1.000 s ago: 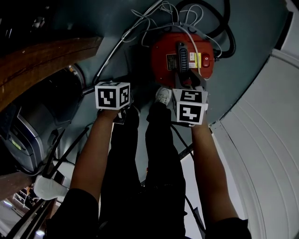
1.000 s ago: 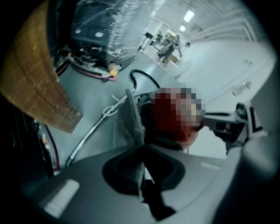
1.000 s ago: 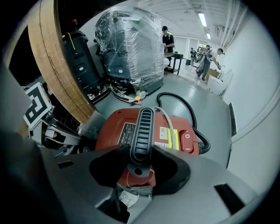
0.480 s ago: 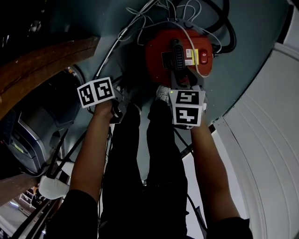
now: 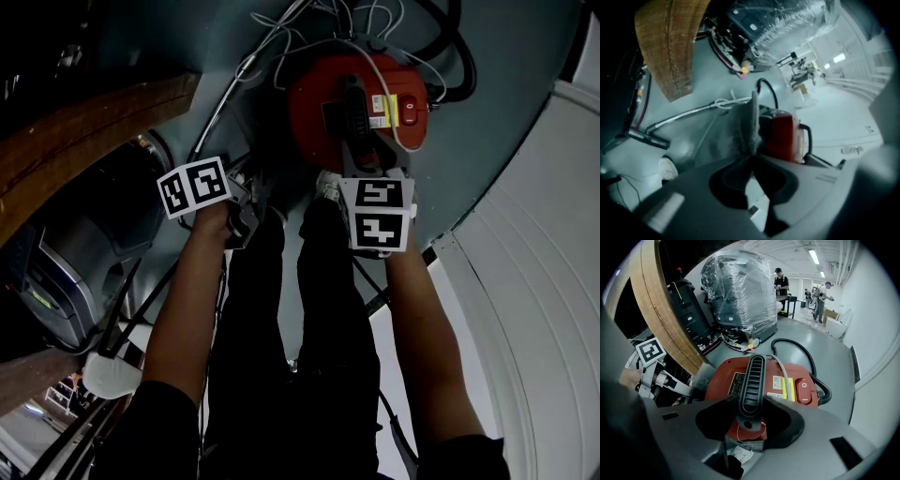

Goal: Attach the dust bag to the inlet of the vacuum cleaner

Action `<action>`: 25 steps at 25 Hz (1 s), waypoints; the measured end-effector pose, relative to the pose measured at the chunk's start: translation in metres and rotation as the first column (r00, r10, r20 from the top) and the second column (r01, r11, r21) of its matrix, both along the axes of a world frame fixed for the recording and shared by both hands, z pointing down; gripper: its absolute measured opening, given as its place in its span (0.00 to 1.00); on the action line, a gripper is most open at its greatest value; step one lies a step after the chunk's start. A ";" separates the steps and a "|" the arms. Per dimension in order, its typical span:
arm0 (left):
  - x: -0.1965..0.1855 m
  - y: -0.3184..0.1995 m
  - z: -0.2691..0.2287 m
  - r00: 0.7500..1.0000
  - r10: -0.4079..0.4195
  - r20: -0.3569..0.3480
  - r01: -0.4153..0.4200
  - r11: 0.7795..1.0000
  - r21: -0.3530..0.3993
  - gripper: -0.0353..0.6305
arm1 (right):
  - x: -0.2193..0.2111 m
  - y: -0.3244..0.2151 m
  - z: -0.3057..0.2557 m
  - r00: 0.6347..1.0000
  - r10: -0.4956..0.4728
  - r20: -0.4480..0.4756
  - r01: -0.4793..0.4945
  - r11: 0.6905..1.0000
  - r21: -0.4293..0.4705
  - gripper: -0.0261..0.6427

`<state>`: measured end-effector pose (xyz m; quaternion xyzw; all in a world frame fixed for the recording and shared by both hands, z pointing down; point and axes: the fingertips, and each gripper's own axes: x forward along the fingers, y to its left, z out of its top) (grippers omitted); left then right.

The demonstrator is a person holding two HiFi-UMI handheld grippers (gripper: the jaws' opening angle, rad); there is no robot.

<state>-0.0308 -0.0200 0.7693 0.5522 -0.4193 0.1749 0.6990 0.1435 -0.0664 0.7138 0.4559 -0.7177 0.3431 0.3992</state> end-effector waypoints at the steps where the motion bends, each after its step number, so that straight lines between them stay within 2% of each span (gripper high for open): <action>1: 0.001 -0.001 0.001 1.000 0.007 0.004 -0.007 1.000 0.005 0.09 | 0.000 0.000 0.000 1.000 -0.001 0.003 0.001 1.000 -0.002 0.27; 6: 0.000 -0.004 0.003 0.999 0.046 0.015 -0.047 0.998 0.038 0.09 | 0.000 0.000 0.000 1.000 0.000 0.008 0.000 1.000 -0.004 0.27; 15: 0.002 0.007 -0.004 0.999 0.040 0.020 -0.041 0.998 0.037 0.08 | 0.001 0.000 0.001 1.000 0.003 0.005 -0.003 1.000 -0.006 0.27; 19: 0.003 0.010 -0.003 0.998 -0.061 -0.030 0.061 0.998 0.008 0.09 | 0.001 0.001 0.002 1.000 0.000 0.001 0.000 1.000 -0.008 0.27; 21: 0.003 0.008 -0.002 0.986 -0.145 -0.080 0.143 0.989 -0.032 0.09 | 0.002 0.001 0.002 1.000 0.002 0.001 -0.002 1.000 -0.009 0.27; 22: 0.003 0.005 -0.001 0.973 -0.201 -0.113 0.195 0.979 -0.061 0.09 | 0.002 0.000 0.003 1.000 0.004 0.002 -0.004 1.000 -0.010 0.27; 25: 0.003 -0.002 0.001 0.913 -0.356 -0.201 0.330 0.932 -0.150 0.07 | 0.001 0.000 0.003 1.000 0.005 0.005 -0.005 1.000 -0.015 0.27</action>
